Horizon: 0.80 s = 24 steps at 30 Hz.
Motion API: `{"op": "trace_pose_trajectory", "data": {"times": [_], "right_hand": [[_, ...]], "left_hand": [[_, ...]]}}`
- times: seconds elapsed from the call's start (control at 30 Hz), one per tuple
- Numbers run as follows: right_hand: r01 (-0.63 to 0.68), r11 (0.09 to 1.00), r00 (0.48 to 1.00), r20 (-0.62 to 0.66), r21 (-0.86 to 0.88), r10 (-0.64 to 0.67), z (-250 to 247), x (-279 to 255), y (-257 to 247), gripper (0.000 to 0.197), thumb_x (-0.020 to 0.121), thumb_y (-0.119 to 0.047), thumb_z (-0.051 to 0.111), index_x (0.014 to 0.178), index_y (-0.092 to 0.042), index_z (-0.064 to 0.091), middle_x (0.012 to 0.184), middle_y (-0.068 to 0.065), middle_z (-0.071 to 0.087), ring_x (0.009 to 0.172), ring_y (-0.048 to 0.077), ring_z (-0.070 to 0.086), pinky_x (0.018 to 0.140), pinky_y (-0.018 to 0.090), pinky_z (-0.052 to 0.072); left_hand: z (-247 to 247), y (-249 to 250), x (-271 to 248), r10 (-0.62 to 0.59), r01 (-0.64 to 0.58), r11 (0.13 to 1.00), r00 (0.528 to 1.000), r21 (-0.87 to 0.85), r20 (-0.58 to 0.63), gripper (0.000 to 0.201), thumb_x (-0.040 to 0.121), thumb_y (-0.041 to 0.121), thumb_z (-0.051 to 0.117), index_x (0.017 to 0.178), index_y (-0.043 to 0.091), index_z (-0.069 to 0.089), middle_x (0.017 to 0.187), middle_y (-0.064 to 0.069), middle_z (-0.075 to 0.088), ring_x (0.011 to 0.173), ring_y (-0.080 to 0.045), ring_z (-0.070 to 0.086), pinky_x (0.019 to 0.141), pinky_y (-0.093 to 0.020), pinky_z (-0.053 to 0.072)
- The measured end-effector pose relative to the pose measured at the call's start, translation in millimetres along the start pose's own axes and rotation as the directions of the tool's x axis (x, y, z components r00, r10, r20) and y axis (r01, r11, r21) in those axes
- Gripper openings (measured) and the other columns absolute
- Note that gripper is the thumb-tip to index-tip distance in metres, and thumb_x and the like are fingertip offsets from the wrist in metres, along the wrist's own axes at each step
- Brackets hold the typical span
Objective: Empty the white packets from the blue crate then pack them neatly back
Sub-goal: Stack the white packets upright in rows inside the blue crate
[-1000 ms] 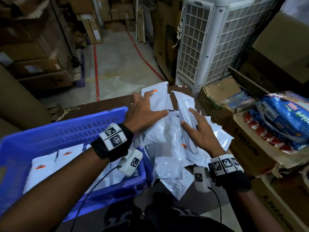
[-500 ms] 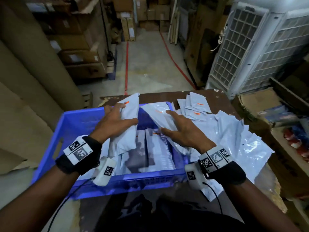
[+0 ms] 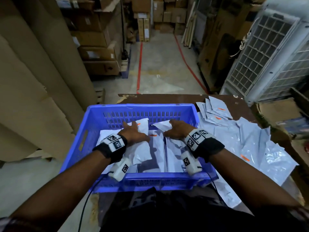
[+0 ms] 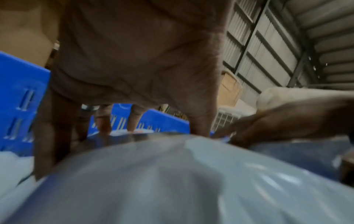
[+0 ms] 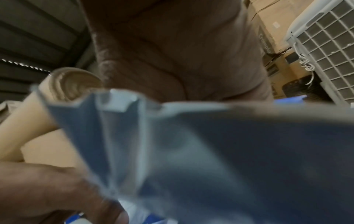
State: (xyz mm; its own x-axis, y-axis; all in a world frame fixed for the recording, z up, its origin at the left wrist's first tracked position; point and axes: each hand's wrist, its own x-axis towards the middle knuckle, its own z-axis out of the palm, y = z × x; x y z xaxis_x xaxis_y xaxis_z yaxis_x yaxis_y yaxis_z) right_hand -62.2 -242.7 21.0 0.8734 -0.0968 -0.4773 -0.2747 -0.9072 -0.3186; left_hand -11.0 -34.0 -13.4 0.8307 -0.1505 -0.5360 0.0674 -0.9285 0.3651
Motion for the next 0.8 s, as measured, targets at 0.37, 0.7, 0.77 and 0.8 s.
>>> {"op": "trace_pose_trajectory", "data": {"times": [0.37,0.7,0.77,0.8], "right_hand": [[-0.225,0.969,0.974,-0.016,-0.103,0.224,27.8,46.4,14.6,0.080,0.085,-0.041,0.066,0.150,-0.013,0.030,0.147,0.019,0.041,0.126,0.034,0.052,0.094,0.037,0.049],[-0.179,0.973,0.968,0.153,-0.148,0.201,58.5,67.8,30.4,0.126,0.059,-0.051,0.087,0.158,-0.021,0.015,0.114,0.004,0.070,0.114,0.021,0.063,0.095,0.033,0.052],[-0.166,0.955,0.979,0.077,-0.246,0.190,54.9,62.9,28.6,0.116,0.059,-0.065,0.081,0.153,-0.020,0.030,0.131,0.011,0.060,0.122,0.028,0.057,0.099,0.037,0.050],[-0.161,0.947,0.984,0.029,-0.278,0.176,51.6,61.3,27.9,0.102,0.065,-0.068,0.076,0.147,-0.020,0.040,0.134,0.014,0.055,0.123,0.031,0.054,0.098,0.038,0.048]], "left_hand": [[27.7,41.8,39.6,0.005,-0.018,0.972,0.998,0.233,0.056,0.126,0.070,0.068,0.070,0.157,0.014,-0.003,0.160,-0.022,-0.011,0.146,-0.044,0.017,0.116,-0.047,0.030],[68.7,44.6,51.7,-0.033,-0.005,0.977,0.983,0.213,0.178,0.130,0.066,0.063,0.079,0.156,0.013,0.000,0.160,-0.021,0.001,0.143,-0.043,0.026,0.110,-0.050,0.036],[71.0,45.9,50.8,-0.006,-0.037,0.965,0.986,0.260,0.164,0.128,0.063,0.069,0.077,0.155,0.012,0.010,0.157,-0.020,0.011,0.140,-0.043,0.029,0.108,-0.050,0.036],[70.6,45.6,50.2,0.011,-0.054,0.953,0.990,0.297,0.144,0.125,0.061,0.073,0.075,0.153,0.013,0.017,0.155,-0.020,0.015,0.139,-0.043,0.029,0.108,-0.050,0.035]]}}
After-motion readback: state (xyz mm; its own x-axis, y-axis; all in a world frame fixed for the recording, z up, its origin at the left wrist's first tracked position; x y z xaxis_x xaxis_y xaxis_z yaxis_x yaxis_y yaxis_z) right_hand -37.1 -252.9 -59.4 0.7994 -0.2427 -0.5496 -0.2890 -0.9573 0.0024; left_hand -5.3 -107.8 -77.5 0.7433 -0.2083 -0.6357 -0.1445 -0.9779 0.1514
